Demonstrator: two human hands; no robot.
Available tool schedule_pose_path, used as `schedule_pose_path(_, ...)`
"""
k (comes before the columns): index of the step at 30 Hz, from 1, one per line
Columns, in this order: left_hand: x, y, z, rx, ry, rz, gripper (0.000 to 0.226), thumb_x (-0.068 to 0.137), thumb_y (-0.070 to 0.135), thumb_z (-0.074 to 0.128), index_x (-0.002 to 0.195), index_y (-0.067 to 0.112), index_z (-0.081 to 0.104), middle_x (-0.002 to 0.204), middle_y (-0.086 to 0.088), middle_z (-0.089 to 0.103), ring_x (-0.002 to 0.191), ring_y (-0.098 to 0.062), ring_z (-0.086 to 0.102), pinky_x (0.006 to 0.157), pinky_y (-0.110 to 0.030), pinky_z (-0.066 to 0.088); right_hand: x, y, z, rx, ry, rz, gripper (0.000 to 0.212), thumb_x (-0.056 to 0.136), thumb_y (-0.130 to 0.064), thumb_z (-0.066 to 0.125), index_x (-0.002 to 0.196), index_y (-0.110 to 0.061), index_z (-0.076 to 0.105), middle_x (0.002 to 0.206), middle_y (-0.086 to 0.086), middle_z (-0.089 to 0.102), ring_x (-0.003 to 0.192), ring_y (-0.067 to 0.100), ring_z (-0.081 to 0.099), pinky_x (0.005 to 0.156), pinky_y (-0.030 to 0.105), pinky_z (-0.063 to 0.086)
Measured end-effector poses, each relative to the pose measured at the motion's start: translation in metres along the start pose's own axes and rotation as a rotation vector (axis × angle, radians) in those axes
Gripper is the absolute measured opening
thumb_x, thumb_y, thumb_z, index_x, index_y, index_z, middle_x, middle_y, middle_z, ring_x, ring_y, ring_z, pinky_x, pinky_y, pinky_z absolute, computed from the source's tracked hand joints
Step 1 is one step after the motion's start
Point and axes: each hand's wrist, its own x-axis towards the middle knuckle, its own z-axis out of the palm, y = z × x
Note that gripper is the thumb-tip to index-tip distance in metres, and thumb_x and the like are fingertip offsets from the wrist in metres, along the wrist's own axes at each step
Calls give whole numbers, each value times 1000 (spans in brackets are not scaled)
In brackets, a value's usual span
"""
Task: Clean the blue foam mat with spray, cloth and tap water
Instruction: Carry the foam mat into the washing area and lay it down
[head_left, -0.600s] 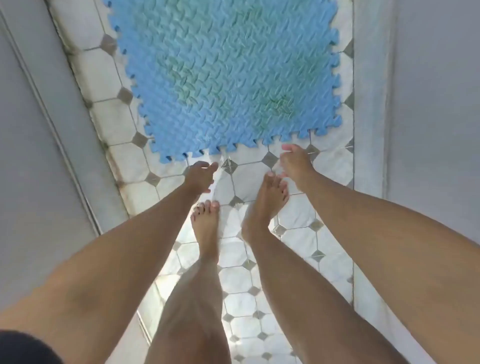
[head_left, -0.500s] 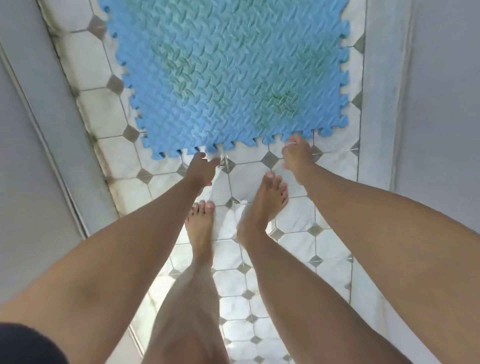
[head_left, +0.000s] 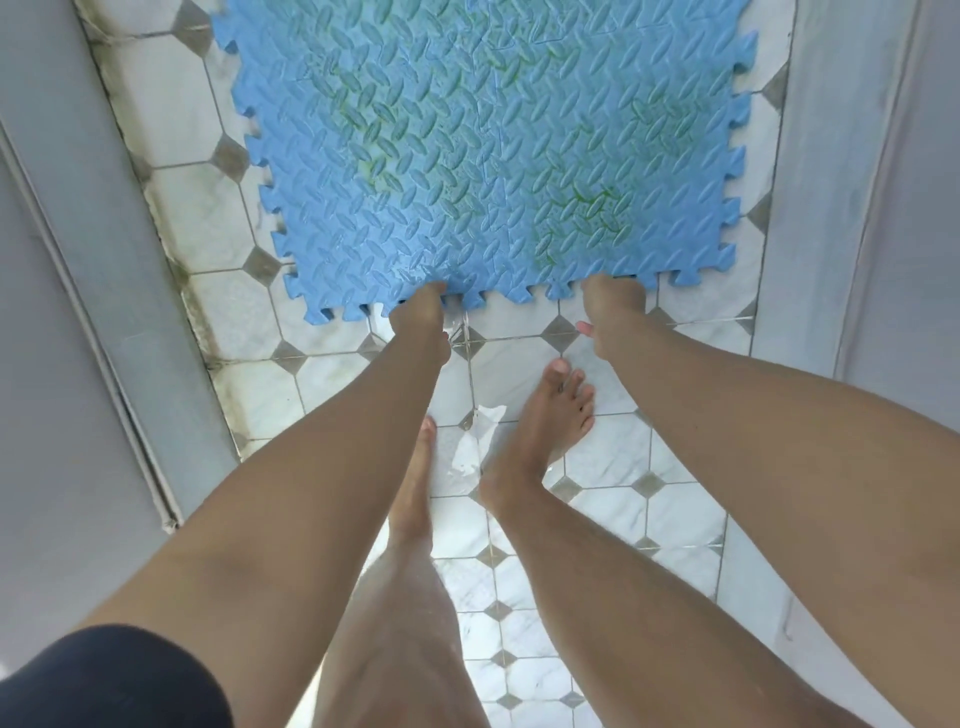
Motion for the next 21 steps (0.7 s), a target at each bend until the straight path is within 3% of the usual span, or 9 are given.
schedule_pose_path(2, -1, 1, 1, 27, -12, 16, 47, 84, 25, 68, 129, 14, 57, 119, -5, 62, 109, -23, 61, 79, -34, 49, 0, 3, 2, -25, -23, -1, 46, 96, -19, 54, 139, -2, 50, 81, -1, 46, 66, 13, 50, 86, 40, 58)
schedule_pose_path(4, 4, 1, -1, 39, -37, -1, 51, 80, 32, 67, 128, 18, 59, 125, -5, 63, 114, -25, 61, 73, -34, 48, 2, 3, 3, 22, 13, 29, 44, 95, -25, 55, 135, -7, 54, 90, 1, 55, 70, 14, 53, 70, 37, 57)
schedule_pose_path(7, 4, -3, -6, 98, -68, 23, 43, 83, 36, 70, 118, 16, 55, 106, 1, 59, 112, -21, 57, 76, -35, 49, 12, 2, 2, 80, 93, 83, 46, 92, -42, 58, 126, -11, 62, 113, 5, 67, 92, 20, 64, 54, 32, 51)
schedule_pose_path(10, -2, -7, -14, 184, -70, 66, 26, 90, 39, 68, 99, 17, 55, 93, 5, 51, 105, -22, 51, 90, -37, 45, 10, 2, -1, 107, 123, 78, 56, 90, -50, 61, 128, -9, 59, 114, 6, 66, 100, 23, 66, 71, 40, 61)
schedule_pose_path(13, -18, -4, -25, 238, -64, 95, 27, 94, 41, 62, 84, 19, 52, 94, 4, 50, 96, -22, 48, 100, -39, 43, -4, 6, -2, 219, 150, 82, 66, 85, -57, 68, 132, -12, 55, 114, 4, 64, 100, 24, 65, 82, 47, 60)
schedule_pose_path(15, -27, -3, -35, 191, -117, 60, 25, 95, 41, 62, 92, 18, 56, 96, 5, 49, 94, -19, 52, 100, -37, 43, -14, 11, -6, 339, 159, 71, 65, 80, -56, 75, 127, -15, 55, 112, 2, 66, 95, 23, 68, 75, 44, 60)
schedule_pose_path(18, -53, -1, -57, -38, -211, -9, 42, 96, 37, 65, 130, 13, 56, 116, -1, 56, 106, -20, 63, 99, -35, 51, -47, 9, -16, 516, 122, 88, 42, 85, -42, 79, 109, -11, 62, 95, 5, 70, 94, 21, 73, 66, 35, 58)
schedule_pose_path(21, -91, 8, -79, -193, -160, 10, 36, 95, 27, 69, 122, 5, 61, 103, -7, 64, 80, -17, 64, 80, -28, 55, -98, 1, -31, 694, 13, 76, 37, 94, -22, 72, 122, 0, 62, 93, 7, 69, 85, 15, 71, 61, 24, 60)
